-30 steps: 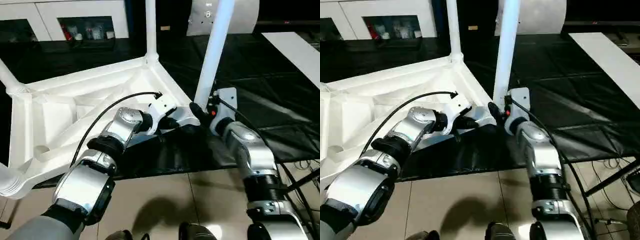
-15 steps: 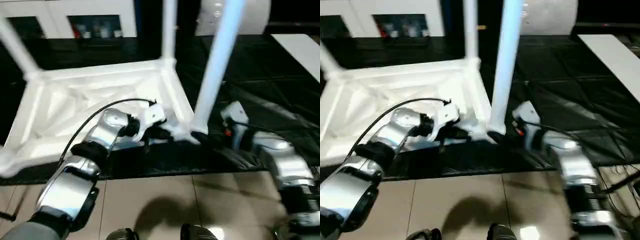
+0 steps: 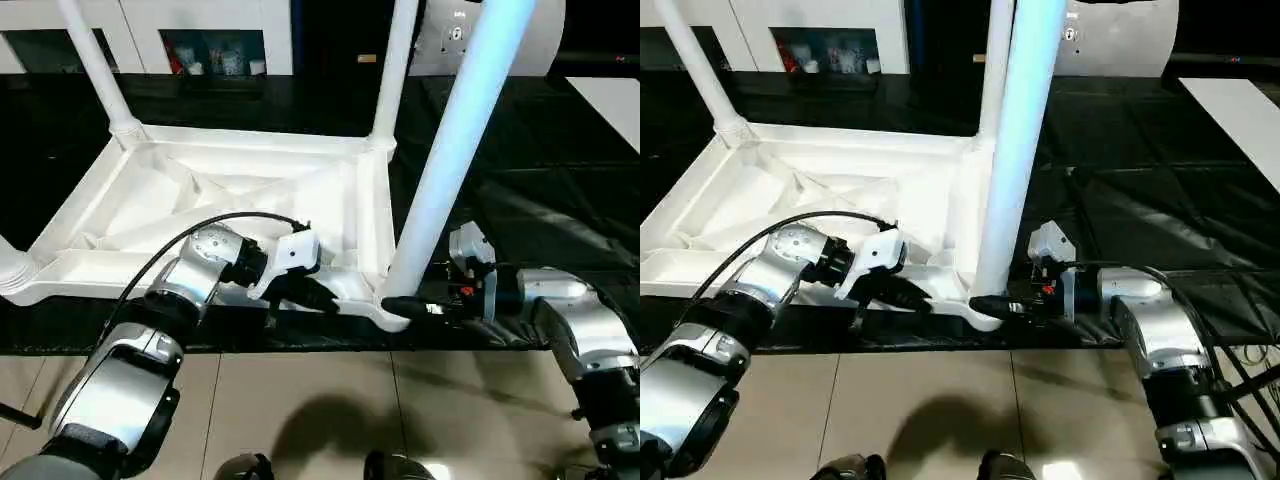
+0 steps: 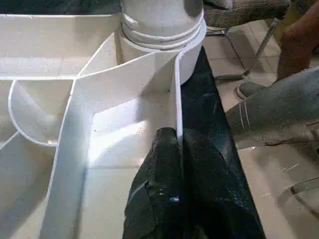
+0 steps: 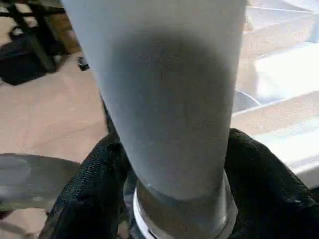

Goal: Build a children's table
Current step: Rotate leg to tighten

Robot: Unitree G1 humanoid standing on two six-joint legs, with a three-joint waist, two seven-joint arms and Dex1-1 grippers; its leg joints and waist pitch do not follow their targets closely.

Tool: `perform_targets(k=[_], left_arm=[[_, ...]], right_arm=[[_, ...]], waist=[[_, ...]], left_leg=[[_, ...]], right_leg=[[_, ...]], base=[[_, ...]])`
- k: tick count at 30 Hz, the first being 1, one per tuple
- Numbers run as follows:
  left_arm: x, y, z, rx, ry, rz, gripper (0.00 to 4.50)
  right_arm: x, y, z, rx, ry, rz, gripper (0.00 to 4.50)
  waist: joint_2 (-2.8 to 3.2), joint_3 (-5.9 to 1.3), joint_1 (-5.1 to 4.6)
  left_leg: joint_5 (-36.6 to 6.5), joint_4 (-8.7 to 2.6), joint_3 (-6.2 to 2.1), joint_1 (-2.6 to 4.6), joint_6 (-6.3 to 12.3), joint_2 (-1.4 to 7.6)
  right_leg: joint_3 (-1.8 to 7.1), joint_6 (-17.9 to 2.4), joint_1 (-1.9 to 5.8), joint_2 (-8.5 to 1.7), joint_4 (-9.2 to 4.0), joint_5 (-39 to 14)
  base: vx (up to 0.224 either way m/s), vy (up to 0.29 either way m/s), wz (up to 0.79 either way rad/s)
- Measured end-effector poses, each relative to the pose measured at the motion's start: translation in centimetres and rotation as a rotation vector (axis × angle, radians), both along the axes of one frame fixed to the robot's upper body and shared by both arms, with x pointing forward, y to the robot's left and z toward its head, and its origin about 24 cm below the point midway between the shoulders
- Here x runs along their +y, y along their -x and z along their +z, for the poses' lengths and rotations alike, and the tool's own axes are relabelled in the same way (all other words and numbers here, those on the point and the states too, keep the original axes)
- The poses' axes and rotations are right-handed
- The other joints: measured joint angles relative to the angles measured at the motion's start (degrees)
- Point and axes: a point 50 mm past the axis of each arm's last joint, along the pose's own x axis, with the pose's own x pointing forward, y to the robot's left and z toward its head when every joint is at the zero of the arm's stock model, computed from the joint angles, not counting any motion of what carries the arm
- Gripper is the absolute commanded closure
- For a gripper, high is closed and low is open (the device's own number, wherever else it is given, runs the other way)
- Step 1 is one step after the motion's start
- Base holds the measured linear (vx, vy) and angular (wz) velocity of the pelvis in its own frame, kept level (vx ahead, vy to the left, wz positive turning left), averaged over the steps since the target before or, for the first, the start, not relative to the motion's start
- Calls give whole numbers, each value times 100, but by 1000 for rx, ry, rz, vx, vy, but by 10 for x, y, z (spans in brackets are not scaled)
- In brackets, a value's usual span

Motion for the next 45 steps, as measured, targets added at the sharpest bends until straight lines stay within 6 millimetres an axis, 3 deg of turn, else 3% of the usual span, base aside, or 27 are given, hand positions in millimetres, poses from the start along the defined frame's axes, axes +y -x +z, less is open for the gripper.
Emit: perform_targets(k=[7, 18, 22, 26, 32, 33, 45], left_arm=[[0, 1, 0, 3, -2, -17, 450], [-4, 0, 0, 33, 6, 15, 450], [0, -9, -1, 40, 21, 199, 450], [-14, -18, -2, 37, 31, 338, 450], [-34, -29, -1, -7, 40, 490, 450], [-36, -29, -1, -13, 41, 498, 450], [-38, -30, 3, -63, 29, 424, 450]], right_arm=[[-2, 0, 2, 16, 4, 28, 240], [4, -1, 1, 22, -10, -2, 246], [19, -12, -4, 5, -46, -245, 248], [28, -26, -4, 2, -41, -513, 248], [44, -44, 0, -31, -1, -818, 248], [45, -45, 0, -33, -5, -836, 195], [35, -37, -1, -78, -33, -788, 102]], waist=[[0, 0, 16], [-3, -2, 14], [-6, -2, -125], [-9, -1, -345], [-8, -1, -486], [-8, 0, -489], [-8, 0, -462]], left_leg=[[0, 15, 1, 0, 0, 3], [1, 22, 3, 2, 0, 5], [2, 44, 4, 10, -7, 13], [3, 51, 2, 14, -10, 10], [3, 49, -6, 4, -10, 8], [3, 49, -6, 3, -10, 8], [2, 18, -7, -14, -7, 3]], right_leg=[[0, 0, 7, 0, 5, 0], [1, 1, 7, -1, 19, 0], [2, 44, -8, 0, 55, -27], [3, 47, -9, 1, 50, -29], [0, 48, -16, 3, 39, -29], [0, 48, -14, 3, 37, -29], [-2, 24, -16, 2, 12, -15]], base=[[0, 0, 0], [0, 0, 0], [0, 0, 0], [0, 0, 0], [0, 0, 0], [0, 0, 0], [0, 0, 0]])
